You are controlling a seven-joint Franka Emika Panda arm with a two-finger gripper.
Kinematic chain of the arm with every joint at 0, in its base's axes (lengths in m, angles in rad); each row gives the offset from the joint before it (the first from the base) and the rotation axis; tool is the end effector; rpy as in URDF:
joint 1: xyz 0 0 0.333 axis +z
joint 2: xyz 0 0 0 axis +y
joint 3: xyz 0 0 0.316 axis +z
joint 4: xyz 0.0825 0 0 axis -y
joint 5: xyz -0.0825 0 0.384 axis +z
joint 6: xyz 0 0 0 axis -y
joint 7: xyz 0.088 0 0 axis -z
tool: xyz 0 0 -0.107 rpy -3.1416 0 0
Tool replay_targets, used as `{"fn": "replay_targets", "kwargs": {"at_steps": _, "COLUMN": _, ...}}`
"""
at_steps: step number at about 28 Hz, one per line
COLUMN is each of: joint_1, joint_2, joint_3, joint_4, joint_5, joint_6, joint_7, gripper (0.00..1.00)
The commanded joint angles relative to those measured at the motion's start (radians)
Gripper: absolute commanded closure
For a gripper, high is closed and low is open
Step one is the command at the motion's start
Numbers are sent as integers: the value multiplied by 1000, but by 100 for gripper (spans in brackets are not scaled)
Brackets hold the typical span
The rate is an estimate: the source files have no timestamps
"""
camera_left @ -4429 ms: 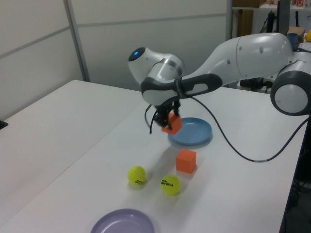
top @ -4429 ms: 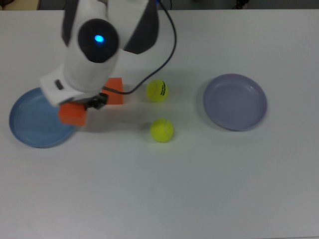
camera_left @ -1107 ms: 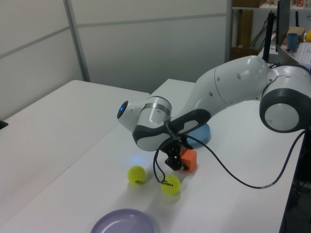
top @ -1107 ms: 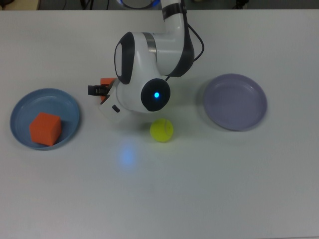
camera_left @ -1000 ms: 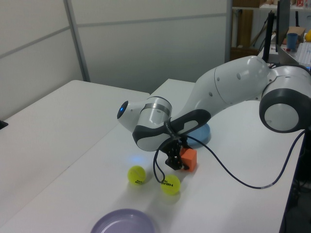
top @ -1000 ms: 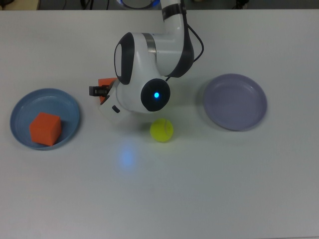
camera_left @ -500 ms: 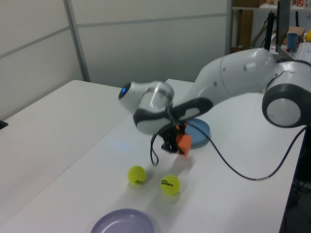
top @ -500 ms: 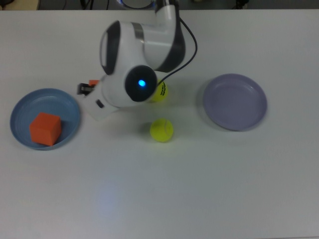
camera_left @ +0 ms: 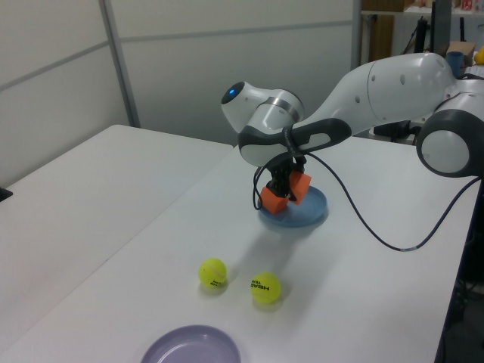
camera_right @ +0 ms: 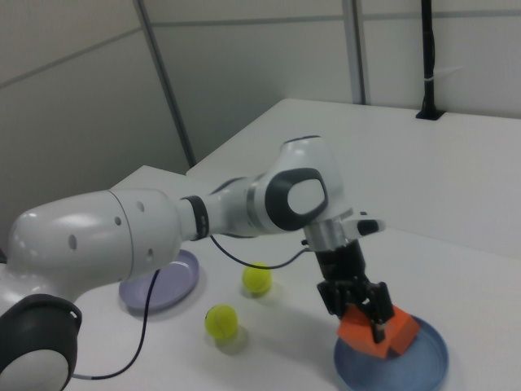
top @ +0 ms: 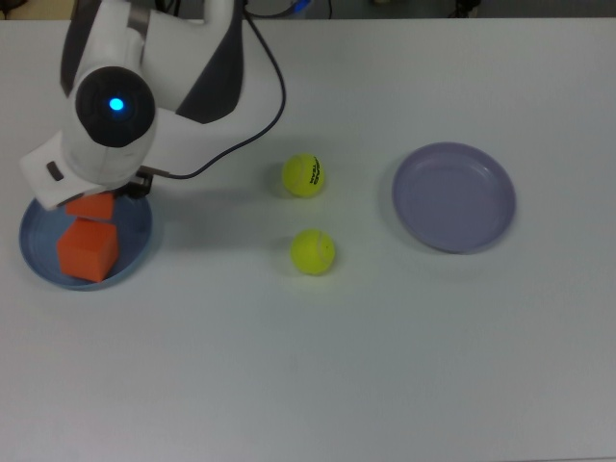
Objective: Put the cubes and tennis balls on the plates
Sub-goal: 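Carry the cube onto the blue plate beside the first cube, release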
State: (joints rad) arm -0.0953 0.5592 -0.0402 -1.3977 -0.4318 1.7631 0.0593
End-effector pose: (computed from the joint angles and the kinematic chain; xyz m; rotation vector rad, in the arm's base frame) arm 0.6827 -0.1251 0.3755 2.6975 -0.0877 -0.2846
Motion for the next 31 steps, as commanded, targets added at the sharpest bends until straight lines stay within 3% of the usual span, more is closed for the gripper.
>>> {"fn": "replay_targets", "kwargs": {"at_steps": 1, "joint_1": -6, "joint_2": 19, "joint_3": -4, "joint_4": -17, "joint_5": -45, "joint_6": 59, "joint_7": -6, "gripper": 100}}
{"fn": "replay_targets", "kwargs": {"at_steps": 3, "joint_1": -9, "joint_2": 22, "joint_3": -4, "joint_4": -17, "joint_5": -48, "joint_6": 59, "joint_7": -6, "gripper": 100}}
{"fn": "replay_targets", "kwargs": {"at_steps": 6, "joint_1": -11, "joint_2": 22, "joint_3": -4, "joint_4": -18, "joint_5": -48, "joint_6": 59, "joint_7": -9, "gripper": 88}}
{"fn": "replay_targets", "kwargs": {"at_steps": 7, "joint_1": -11, "joint_2": 21, "joint_3": -4, "joint_4": -18, "joint_5": -50, "joint_6": 58, "joint_7": -10, "gripper": 77}}
{"fn": "replay_targets", "kwargs": {"at_steps": 8, "joint_1": -11, "joint_2": 21, "joint_3": -4, "joint_4": -17, "joint_5": -50, "joint_6": 58, "joint_7": -10, "gripper": 56}}
{"fn": "replay_targets", "kwargs": {"at_steps": 9, "joint_1": -11, "joint_2": 21, "joint_3": -4, "joint_4": -17, "joint_5": -50, "joint_6": 58, "joint_7": -10, "gripper": 19}}
{"fn": "replay_targets", "kwargs": {"at_steps": 11, "joint_1": -11, "joint_2": 21, "joint_3": -4, "joint_4": -17, "joint_5": -50, "joint_6": 58, "joint_7": -10, "gripper": 0}}
{"fn": "replay_targets", "kwargs": {"at_steps": 23, "joint_1": -9, "joint_2": 4, "joint_3": -4, "joint_4": -17, "joint_5": -45, "joint_6": 52, "joint_7": -12, "gripper": 0}}
{"fn": "replay_targets", "kwargs": {"at_steps": 29, "joint_1": 5, "joint_2": -39, "joint_3": 13, "joint_4": -17, "joint_5": -24, "joint_6": 45, "joint_7": 8, "gripper": 0}}
{"fn": "replay_targets", "kwargs": {"at_steps": 31, "joint_1": 40, "joint_2": -59, "joint_3": 23, "joint_4": -17, "joint_5": 7, "joint_6": 32, "joint_7": 31, "gripper": 0}}
